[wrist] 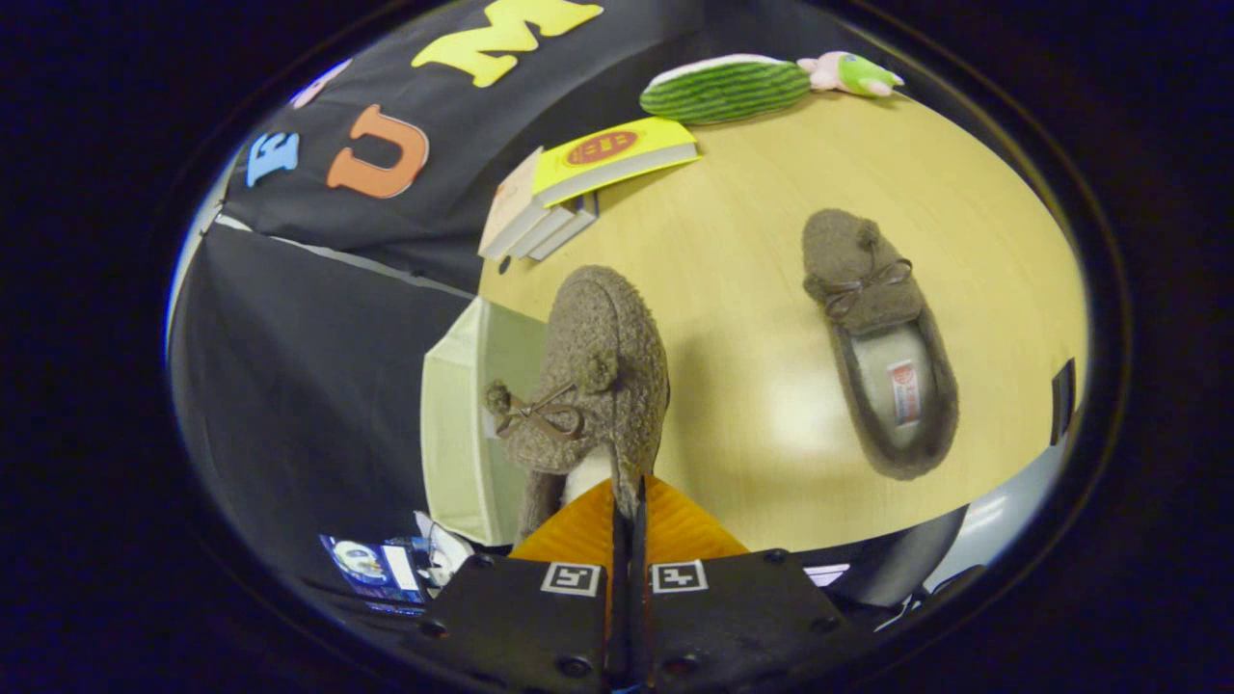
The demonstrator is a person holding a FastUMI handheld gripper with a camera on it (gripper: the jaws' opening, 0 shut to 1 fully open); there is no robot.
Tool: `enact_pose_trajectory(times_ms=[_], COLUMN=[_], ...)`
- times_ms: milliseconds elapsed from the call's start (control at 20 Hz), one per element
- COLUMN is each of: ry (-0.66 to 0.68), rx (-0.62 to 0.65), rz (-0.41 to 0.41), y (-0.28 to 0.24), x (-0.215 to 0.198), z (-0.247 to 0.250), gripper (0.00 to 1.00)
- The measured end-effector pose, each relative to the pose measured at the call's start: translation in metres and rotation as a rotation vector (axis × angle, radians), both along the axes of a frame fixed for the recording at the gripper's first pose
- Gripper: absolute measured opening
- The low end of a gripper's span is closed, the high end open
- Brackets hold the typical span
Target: Open the storage box then place both shoes into the box .Put the left shoe in first, then the right shoe, with the right side of both shoes facing outward in a uniform manner.
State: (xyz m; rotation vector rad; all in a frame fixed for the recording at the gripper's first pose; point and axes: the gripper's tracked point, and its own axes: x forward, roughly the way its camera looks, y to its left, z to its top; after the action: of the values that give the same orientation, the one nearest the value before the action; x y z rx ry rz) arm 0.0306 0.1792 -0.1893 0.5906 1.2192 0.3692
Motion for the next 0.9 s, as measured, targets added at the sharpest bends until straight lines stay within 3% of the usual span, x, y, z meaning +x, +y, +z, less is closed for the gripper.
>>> enact_pose_trajectory(times_ms=[250,400,600,900], ry=[-0.164,-0.199,-0.147,-0.018], rx=[0.084,0.115,0.109,0.035], rz=[0.020,0.008,0.014,0.031], y=[0.071,0.116,0.170,0.220], x=[-0.003,0.005,0.013,0.017], z=[0.102,0.129,0.120,0.048], gripper=[0.06,0.06,0.06,0.06])
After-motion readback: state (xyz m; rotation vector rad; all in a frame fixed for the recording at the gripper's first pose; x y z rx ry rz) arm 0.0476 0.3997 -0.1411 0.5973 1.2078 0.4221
